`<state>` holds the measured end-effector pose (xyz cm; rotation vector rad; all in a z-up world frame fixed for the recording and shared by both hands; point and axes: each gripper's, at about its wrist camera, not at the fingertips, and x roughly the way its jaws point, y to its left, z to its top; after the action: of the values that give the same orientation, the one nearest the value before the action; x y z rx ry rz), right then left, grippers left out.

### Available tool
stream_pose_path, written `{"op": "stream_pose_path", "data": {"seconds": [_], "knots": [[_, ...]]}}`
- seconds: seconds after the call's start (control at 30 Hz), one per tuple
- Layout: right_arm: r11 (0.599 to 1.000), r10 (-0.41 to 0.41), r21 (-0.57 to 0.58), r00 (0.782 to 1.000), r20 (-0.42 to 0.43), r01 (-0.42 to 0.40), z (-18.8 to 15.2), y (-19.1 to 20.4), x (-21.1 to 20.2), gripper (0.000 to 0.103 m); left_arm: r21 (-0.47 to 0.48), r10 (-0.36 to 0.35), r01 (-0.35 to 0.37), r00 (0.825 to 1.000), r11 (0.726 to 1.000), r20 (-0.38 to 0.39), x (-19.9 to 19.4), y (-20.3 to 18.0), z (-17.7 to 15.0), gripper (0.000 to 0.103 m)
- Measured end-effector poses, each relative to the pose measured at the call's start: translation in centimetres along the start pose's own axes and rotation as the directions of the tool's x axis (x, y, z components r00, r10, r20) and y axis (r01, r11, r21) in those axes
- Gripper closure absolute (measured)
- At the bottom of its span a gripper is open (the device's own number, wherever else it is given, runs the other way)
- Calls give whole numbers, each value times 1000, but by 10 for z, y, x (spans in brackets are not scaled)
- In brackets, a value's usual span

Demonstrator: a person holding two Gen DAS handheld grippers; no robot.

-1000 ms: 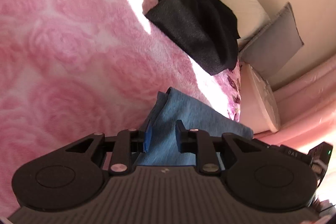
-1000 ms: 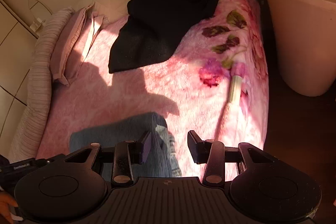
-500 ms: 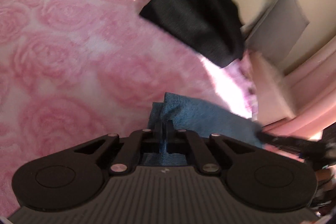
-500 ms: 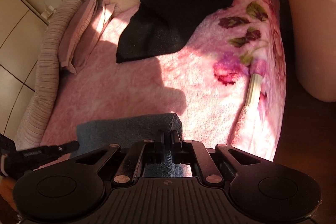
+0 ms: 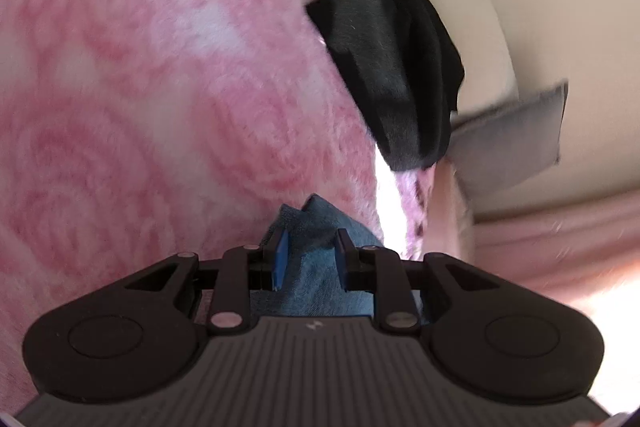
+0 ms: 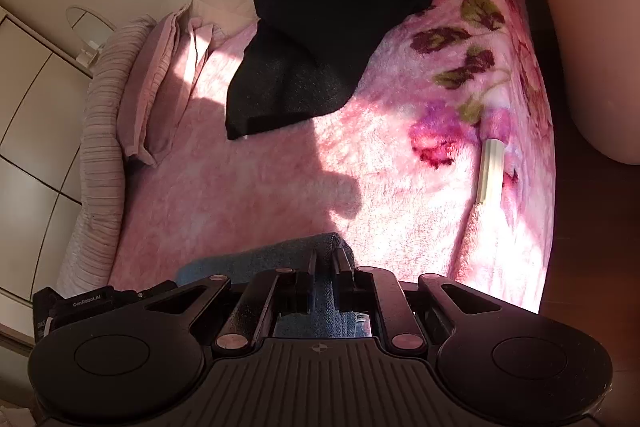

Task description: Fold clothes

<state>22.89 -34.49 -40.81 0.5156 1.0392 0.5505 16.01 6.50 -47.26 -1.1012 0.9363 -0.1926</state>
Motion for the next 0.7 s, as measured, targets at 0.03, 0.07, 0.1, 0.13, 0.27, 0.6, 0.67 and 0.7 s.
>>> {"op": "stream_pose_path", "data": {"seconds": [0.03,0.07,0.1,0.13,0.27,0.6,0.67,0.7], "knots": [[1000,5,4,1000,0,-5,0,-1,0,92,-24,-13,13,1000,1000,2,0,4,1,84],[1000,7,7,1000,0,-7,-1,-2,0,92,-41,-23,23,1000,999,-2,1,7,1,84],[1000,7,8,1000,-1,-7,-1,-3,0,92,-59,-34,33,999,998,-7,2,10,2,84],[1000,6,9,1000,-2,-6,-1,-4,1,92,-75,-41,40,999,996,-12,4,13,2,84],[1000,3,24,1000,-8,-3,-2,-7,4,91,-114,-65,61,997,992,-36,11,23,7,83],[999,6,33,1000,-24,-5,-3,-13,7,88,-173,-137,124,988,977,-65,12,40,10,83],[999,6,37,1000,-24,-5,-3,-15,8,86,-164,-157,145,986,976,-61,10,40,10,83],[999,6,38,1000,-24,-5,-4,-15,8,86,-158,-169,159,984,975,-57,9,39,11,84]]}}
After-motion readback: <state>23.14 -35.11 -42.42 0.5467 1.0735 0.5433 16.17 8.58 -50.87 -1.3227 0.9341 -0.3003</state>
